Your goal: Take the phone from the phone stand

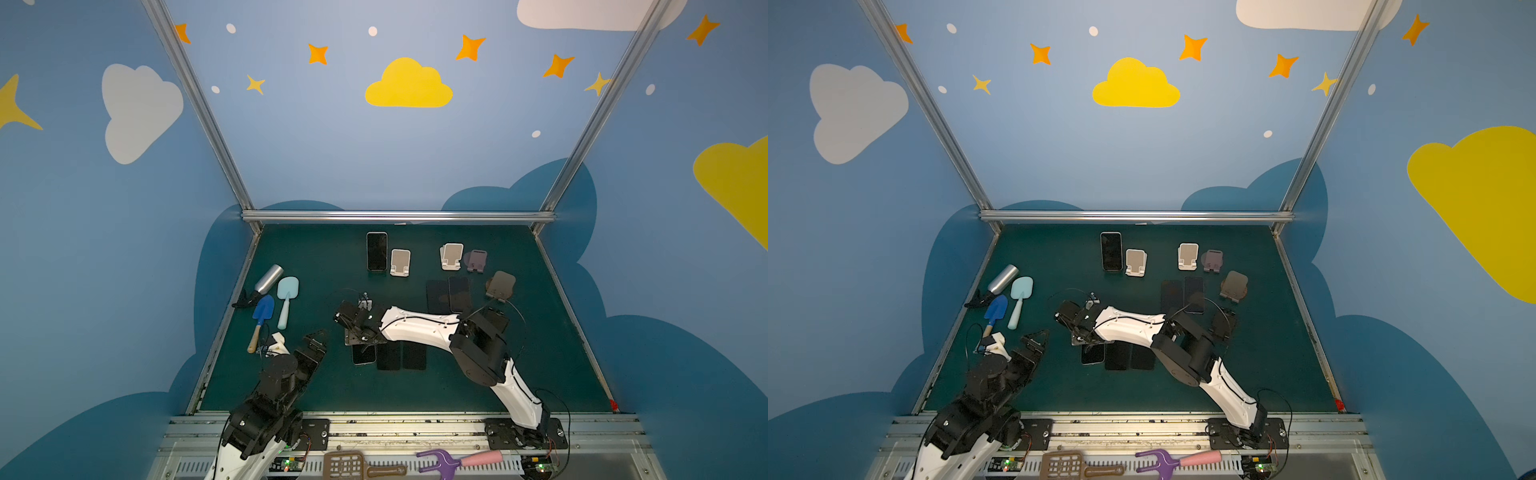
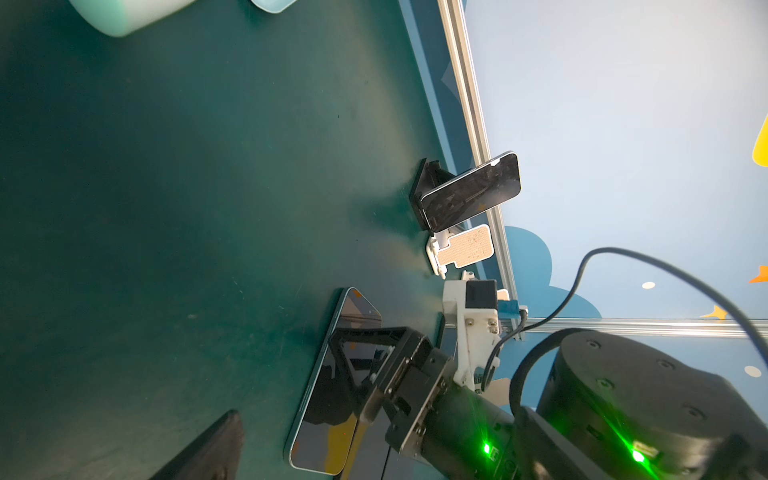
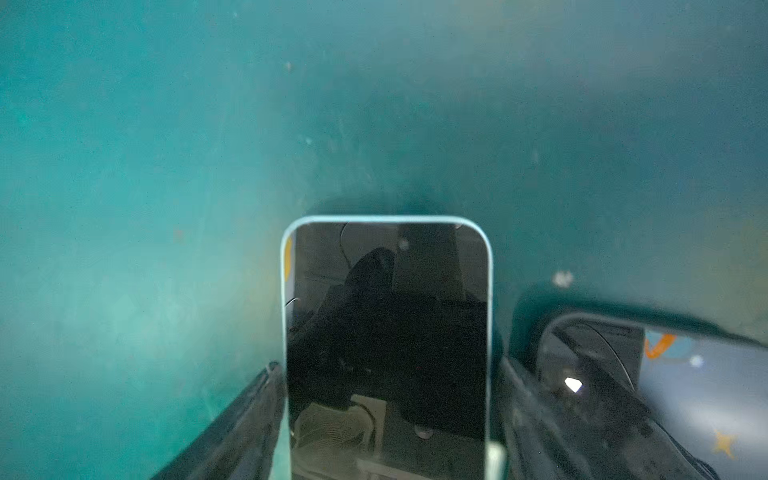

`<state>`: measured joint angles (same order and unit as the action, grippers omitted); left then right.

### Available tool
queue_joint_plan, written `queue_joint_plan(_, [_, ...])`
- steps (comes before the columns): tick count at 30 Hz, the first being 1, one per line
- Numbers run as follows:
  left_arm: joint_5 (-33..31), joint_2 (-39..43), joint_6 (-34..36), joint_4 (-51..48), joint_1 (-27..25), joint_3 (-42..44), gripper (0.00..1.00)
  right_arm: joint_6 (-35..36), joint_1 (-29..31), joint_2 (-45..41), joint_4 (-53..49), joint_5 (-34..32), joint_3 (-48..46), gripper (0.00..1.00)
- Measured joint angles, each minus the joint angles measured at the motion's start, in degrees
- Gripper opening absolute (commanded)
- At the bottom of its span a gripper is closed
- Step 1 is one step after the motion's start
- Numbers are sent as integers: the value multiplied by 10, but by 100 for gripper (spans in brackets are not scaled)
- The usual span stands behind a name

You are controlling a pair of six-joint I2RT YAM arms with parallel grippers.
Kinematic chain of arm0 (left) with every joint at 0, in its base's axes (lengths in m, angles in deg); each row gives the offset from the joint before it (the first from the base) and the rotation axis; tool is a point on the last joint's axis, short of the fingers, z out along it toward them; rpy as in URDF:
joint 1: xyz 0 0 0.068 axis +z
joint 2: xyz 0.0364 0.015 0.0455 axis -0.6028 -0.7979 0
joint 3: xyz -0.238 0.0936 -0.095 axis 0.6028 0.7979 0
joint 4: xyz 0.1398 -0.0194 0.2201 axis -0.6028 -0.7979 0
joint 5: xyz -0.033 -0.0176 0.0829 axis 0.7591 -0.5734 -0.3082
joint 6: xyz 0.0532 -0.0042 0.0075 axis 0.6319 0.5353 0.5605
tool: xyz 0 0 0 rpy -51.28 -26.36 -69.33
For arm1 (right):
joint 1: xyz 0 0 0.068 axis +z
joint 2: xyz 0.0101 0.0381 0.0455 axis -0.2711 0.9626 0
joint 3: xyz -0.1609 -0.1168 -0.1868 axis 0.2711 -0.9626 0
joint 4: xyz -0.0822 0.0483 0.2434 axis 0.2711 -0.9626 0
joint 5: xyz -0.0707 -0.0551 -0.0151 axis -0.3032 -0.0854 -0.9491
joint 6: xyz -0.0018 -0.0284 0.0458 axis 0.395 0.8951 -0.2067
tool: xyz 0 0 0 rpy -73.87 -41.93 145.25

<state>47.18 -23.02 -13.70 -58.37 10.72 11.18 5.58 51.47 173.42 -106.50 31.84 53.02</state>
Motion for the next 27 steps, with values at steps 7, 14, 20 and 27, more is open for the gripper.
queue_joint_plan(7, [0,-3,2,0,0,0,100,24,-4,-38,-14,0,-24,81])
queue_joint_plan(14, [0,-4,2,-1,0,0,100,70,-20,-96,-21,-24,-24,88])
queue_joint_plan(20, [-1,-4,2,-7,0,0,100,137,-63,-122,-16,-60,-5,93])
queue_joint_plan(27, [-1,-27,4,-5,0,-1,100,235,-111,-108,35,-117,47,95])
